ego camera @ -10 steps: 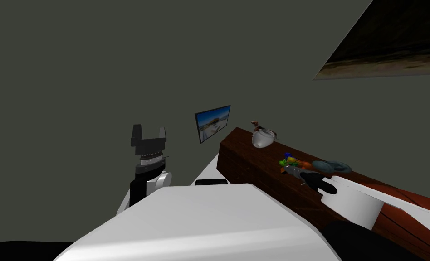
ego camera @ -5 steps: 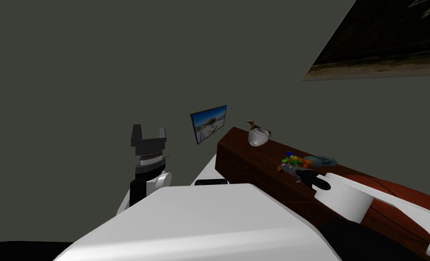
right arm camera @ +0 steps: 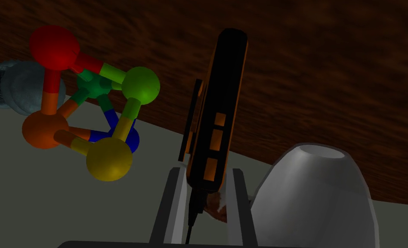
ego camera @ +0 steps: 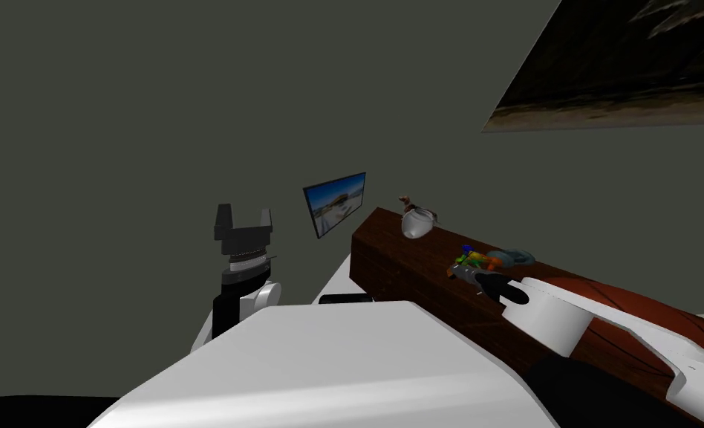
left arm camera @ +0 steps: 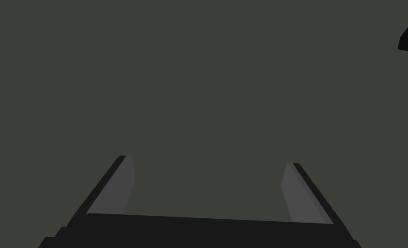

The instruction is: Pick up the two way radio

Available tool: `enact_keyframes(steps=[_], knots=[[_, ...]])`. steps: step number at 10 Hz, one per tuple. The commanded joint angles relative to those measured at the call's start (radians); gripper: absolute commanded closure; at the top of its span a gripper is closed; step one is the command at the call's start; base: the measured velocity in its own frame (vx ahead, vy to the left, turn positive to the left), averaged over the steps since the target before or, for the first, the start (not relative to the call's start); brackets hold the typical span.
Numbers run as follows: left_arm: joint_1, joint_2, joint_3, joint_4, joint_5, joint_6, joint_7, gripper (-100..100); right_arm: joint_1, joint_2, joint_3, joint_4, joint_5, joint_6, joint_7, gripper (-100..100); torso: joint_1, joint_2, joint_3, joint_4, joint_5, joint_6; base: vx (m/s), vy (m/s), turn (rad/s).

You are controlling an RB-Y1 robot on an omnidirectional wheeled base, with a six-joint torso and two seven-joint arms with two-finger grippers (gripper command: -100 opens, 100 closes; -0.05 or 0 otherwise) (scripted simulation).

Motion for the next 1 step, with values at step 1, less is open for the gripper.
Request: enact_keyframes(steps=[1], knots=[[0.0, 0.0, 0.0, 0.0, 0.0, 0.0, 0.0, 0, 0.0, 0.0, 0.0, 0.0, 0.0, 0.0, 0.0, 0, 0.0, 0.0, 0.0, 0.0, 0.0, 0.0, 0.0, 0.0, 0.0]])
